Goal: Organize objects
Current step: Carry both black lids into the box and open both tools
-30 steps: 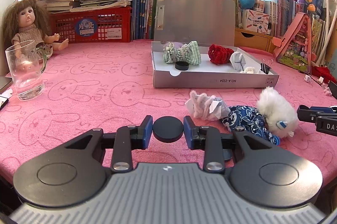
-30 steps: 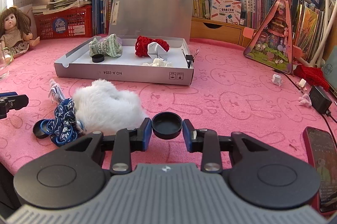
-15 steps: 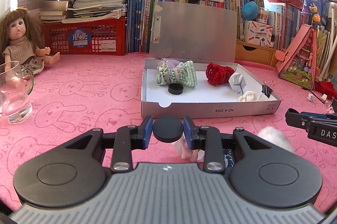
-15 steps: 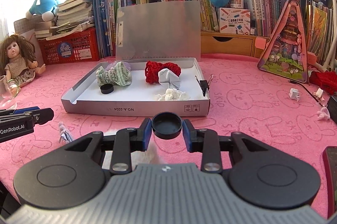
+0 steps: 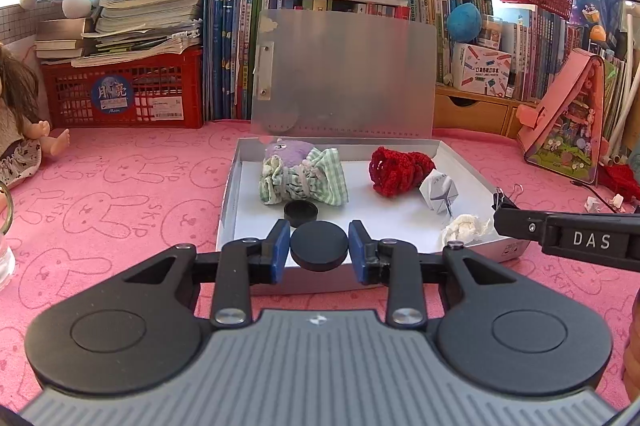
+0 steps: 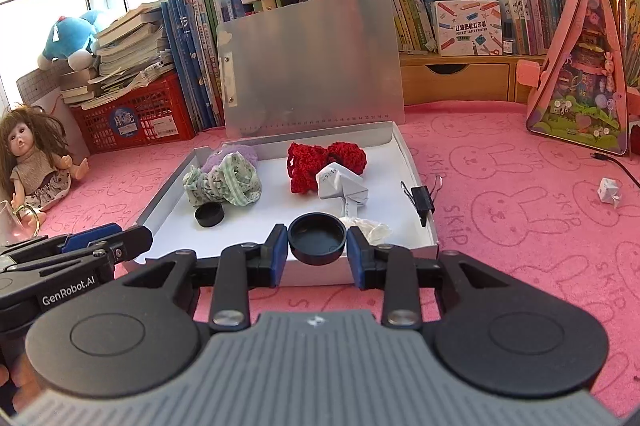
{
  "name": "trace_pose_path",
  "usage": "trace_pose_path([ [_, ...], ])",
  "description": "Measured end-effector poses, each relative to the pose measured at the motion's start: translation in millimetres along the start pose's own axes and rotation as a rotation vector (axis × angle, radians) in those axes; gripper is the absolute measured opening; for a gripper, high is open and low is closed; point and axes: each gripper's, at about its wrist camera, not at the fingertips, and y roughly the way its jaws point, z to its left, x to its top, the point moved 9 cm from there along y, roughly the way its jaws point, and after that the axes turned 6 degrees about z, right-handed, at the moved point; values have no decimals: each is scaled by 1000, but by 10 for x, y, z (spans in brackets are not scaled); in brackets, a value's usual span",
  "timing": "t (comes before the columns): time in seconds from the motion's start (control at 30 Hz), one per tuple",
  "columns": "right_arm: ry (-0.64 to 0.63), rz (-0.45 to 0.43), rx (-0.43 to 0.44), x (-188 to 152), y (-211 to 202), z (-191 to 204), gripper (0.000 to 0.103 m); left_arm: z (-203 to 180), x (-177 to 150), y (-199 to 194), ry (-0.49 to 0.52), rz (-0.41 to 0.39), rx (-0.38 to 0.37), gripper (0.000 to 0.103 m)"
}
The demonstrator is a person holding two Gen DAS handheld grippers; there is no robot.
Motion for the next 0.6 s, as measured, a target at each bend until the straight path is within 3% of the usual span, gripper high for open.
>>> trace_pose_path([
  [0.6,13,101,25,108,644,20,37,11,232,765,48,61,58,37],
])
